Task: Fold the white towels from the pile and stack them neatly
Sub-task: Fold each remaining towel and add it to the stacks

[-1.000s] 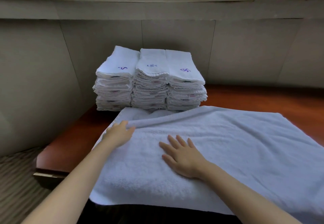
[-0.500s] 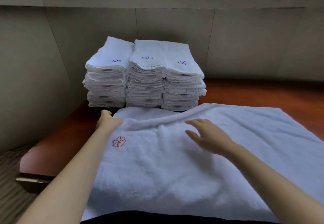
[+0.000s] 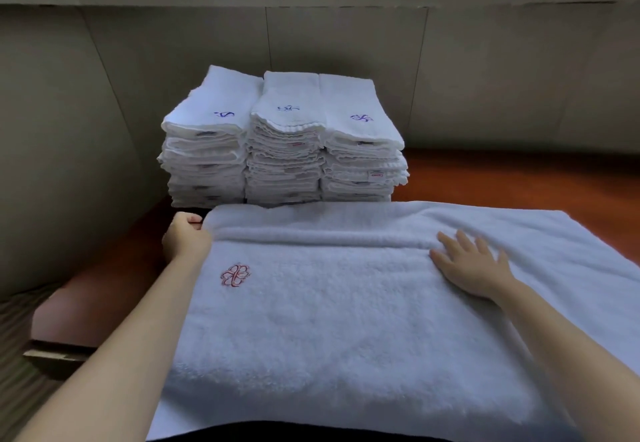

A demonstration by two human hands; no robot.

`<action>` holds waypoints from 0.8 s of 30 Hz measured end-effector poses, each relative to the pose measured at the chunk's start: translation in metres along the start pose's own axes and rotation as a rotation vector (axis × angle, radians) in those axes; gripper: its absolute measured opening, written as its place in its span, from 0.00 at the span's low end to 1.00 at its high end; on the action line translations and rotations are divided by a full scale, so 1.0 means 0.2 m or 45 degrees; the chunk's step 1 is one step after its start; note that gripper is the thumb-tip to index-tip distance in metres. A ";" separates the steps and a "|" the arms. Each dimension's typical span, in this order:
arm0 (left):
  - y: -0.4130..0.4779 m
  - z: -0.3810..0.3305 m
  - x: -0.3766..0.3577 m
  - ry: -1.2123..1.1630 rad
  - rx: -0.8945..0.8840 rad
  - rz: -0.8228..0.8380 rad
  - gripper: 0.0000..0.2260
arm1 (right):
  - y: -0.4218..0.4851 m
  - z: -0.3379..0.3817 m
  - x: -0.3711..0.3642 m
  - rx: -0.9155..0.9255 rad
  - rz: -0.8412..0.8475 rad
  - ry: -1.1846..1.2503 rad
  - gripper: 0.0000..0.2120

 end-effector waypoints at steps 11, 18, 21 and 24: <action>0.09 -0.22 -0.22 0.259 0.091 0.322 0.22 | 0.35 0.24 0.26 0.266 -0.287 0.047 0.22; 0.17 -0.27 -0.25 0.004 0.292 0.374 0.27 | 0.54 0.23 0.24 0.282 -0.286 -0.223 0.22; 0.20 -0.26 -0.18 -0.045 0.347 0.415 0.23 | 0.50 0.16 0.29 0.191 -0.331 -0.366 0.12; 0.17 -0.29 -0.13 -0.057 0.220 0.432 0.21 | 0.44 0.08 0.33 0.039 -0.369 -0.429 0.08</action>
Point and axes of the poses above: each hand's wrist, its own y-axis towards the middle knuckle, its own x-axis out of the back of the hand, z = x × y, the point moved 6 cm from there along y, towards the middle knuckle, and after that the axes turned 10 degrees about x, right-handed, at the moved point
